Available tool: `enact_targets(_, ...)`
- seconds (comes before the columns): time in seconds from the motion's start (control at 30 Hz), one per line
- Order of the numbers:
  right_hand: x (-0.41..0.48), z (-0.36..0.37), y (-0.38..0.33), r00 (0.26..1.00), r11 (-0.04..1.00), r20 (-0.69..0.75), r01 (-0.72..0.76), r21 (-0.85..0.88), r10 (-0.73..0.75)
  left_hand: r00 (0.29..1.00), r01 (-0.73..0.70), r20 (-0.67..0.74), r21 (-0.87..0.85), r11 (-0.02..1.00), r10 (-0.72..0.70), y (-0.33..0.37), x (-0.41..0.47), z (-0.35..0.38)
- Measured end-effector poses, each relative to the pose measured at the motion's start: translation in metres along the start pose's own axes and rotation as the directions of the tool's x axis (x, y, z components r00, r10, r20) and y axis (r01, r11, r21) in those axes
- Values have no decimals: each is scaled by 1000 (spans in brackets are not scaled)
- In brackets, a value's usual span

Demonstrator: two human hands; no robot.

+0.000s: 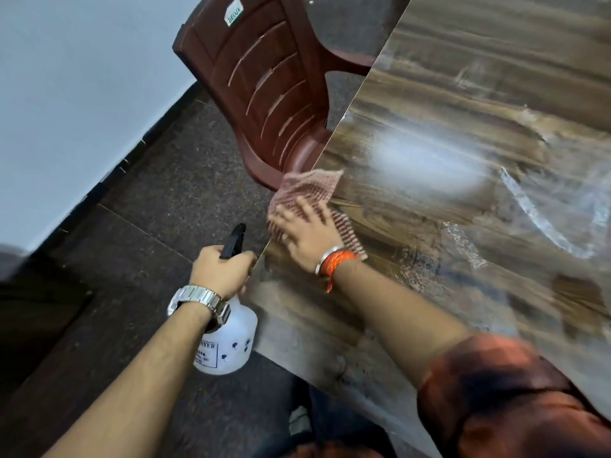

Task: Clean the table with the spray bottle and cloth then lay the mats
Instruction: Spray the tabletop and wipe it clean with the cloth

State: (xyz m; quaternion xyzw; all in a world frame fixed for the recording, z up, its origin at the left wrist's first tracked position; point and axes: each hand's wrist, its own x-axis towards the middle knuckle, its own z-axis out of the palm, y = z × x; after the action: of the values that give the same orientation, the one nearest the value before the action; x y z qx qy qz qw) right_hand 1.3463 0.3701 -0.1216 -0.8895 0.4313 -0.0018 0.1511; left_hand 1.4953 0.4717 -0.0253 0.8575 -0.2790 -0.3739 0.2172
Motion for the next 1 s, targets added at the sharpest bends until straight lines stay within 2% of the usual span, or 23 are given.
enact_targets(0.13,-65,28,-66,972,980,125,201,4,-199,999,-1,-48,-32,999,0,-28,-28,-19)
enact_targets(0.23,-112,46,-101,950,961,156,277,-14,-272,996,4,-84,-48,999,-8,-52,-53,-31)
enact_targets(0.37,-148,54,-101,929,933,138,354,-59,-344,997,31,-67,-46,998,-35,-83,-84,-37)
enact_targets(0.43,-160,51,-89,934,939,131,341,-37,-333,997,41,-56,-66,997,-45,-96,-96,-36)
enact_targets(0.53,-182,43,-60,993,995,68,100,-7,-99,998,44,-42,-89,995,-48,-109,-113,-30)
enact_targets(0.6,-204,38,-32,994,994,25,-108,7,107,999,44,-23,-98,994,-47,-116,-126,-25)
enact_targets(0.7,-255,33,17,922,922,-40,-384,44,386,999,45,-1,-100,994,-45,-121,-142,-16)
enact_targets(0.8,-305,29,60,776,779,-71,-620,95,627,999,53,13,-99,994,-52,-124,-155,-5)
enact_targets(0.87,-317,31,66,688,690,-63,-714,116,723,998,55,-3,-96,994,-56,-123,-161,3)
enact_targets(0.93,-313,31,57,654,659,-81,-743,118,752,998,57,-19,-112,992,-59,-121,-170,12)
enact_targets(0.97,-307,30,47,684,689,-82,-716,111,724,997,63,-26,-124,990,-67,-120,-174,18)
enact_targets(1.0,-301,30,36,750,753,-68,-652,92,658,996,72,-34,-135,988,-77,-119,-178,25)
